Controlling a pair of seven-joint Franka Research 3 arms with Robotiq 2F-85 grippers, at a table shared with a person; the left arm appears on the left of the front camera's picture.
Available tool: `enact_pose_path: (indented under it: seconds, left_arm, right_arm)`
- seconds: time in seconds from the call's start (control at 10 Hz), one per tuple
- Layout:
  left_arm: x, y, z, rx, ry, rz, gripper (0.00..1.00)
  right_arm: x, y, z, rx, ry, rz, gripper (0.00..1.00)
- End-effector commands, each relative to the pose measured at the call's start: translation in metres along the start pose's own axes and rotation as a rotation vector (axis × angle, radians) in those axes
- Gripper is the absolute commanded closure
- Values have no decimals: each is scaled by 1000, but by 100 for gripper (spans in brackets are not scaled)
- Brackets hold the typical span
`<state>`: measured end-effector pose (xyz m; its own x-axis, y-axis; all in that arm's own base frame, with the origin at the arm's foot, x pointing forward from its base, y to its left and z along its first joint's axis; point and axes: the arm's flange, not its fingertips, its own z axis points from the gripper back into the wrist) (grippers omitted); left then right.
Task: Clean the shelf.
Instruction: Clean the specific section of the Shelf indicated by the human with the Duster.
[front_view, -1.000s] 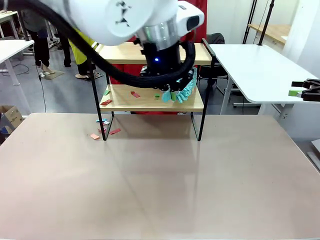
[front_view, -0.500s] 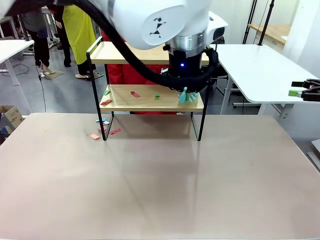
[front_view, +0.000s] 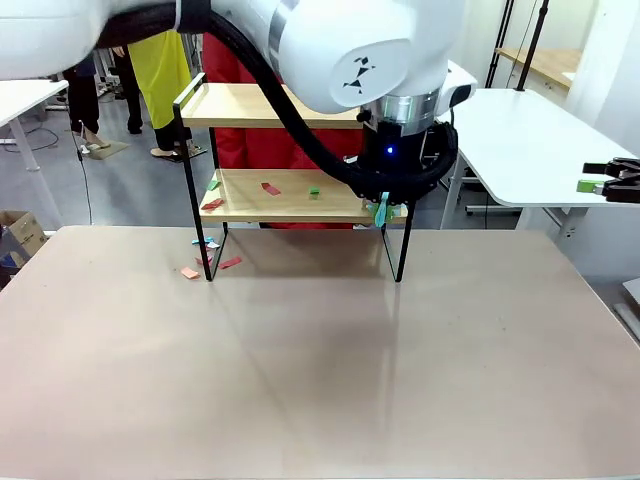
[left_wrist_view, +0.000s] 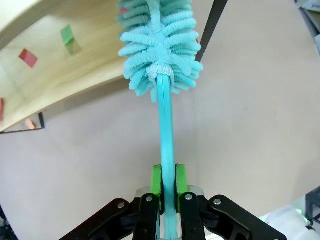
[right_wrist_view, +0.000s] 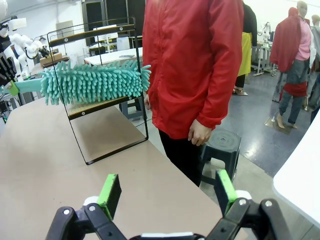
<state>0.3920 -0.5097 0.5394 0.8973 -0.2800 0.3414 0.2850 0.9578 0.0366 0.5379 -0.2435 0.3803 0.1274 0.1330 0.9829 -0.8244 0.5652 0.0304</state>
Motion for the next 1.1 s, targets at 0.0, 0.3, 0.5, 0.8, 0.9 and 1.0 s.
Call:
enact_pose_path:
  seconds: [0.0, 0.3, 0.5, 0.8, 0.9, 1.0]
  left_arm:
    - [-1, -6, -6, 0, 43, 12, 87]
    - [-3, -6, -11, 4, 30, -4, 87]
    - [-3, -6, -11, 4, 30, -4, 87]
    - [-16, -5, -14, -2, -9, 39, 87]
    - [-27, -3, -18, -2, -37, 74, 87]
    - [-35, 0, -19, 5, -51, 92, 87]
  right_arm:
    - [9, 1, -2, -15, 14, -11, 0]
    - [9, 1, -2, -15, 14, -11, 0]
    - [9, 1, -2, -15, 14, -11, 0]
    - [9, 1, -2, -15, 14, -11, 0]
    - [9, 1, -2, -15, 14, -11, 0]
    - [9, 1, -2, -15, 14, -11, 0]
